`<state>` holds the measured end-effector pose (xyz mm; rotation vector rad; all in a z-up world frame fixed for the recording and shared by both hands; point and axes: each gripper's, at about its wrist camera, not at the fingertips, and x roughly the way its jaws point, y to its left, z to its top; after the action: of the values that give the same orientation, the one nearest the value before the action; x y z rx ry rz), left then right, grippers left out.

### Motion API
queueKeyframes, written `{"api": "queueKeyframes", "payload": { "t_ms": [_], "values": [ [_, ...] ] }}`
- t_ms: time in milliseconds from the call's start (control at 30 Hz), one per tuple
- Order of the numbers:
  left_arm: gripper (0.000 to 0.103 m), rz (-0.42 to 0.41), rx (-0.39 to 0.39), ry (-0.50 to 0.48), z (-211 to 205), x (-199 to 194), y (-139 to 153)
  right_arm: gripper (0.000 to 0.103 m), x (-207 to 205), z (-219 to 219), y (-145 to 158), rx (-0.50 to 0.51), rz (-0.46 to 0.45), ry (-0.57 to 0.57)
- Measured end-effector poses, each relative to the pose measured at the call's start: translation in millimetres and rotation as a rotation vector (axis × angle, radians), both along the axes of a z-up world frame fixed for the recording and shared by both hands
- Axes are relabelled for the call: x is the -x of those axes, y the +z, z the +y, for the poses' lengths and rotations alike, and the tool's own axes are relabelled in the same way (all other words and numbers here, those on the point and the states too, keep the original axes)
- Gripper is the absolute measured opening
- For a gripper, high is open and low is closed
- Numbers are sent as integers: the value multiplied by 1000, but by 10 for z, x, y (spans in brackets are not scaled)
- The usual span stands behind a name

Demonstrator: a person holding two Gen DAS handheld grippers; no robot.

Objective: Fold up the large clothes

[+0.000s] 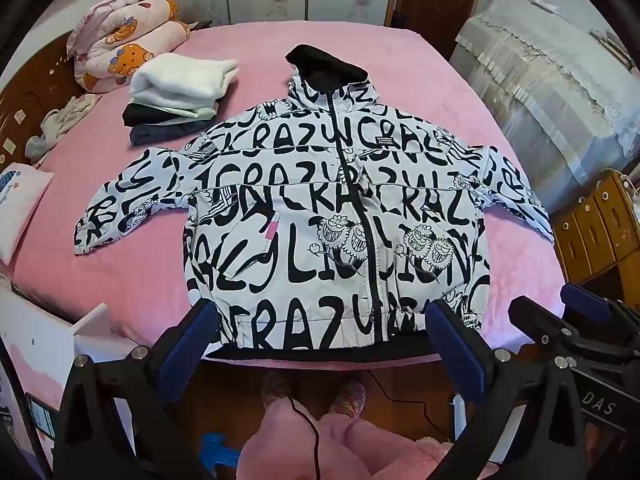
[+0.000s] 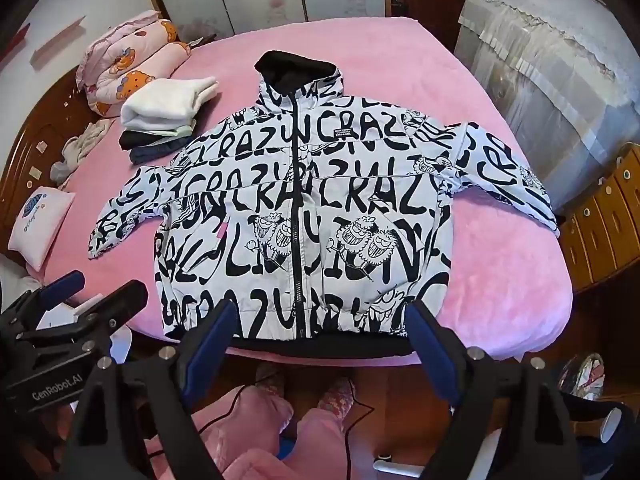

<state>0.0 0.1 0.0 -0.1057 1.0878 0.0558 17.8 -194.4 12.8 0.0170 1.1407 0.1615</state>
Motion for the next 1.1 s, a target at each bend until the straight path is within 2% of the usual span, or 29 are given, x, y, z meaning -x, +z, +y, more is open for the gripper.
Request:
{"api": "queueKeyframes", "payload": {
  "t_ms": [500, 533, 833, 1100],
  "values": [
    [103, -6, 1, -4, -24, -21, -33, 86, 18, -39, 30, 0, -11, -5],
    [103, -6, 6, 0, -73, -6, 60, 86, 21, -43, 32, 2, -10, -4],
    [103, -8, -7, 18, -142, 4, 127, 86, 66, -91, 5, 1, -16, -1],
    [103, -13, -13, 14, -135, 99, 69, 86, 41, -215, 145, 3, -49, -16]
  ]
}}
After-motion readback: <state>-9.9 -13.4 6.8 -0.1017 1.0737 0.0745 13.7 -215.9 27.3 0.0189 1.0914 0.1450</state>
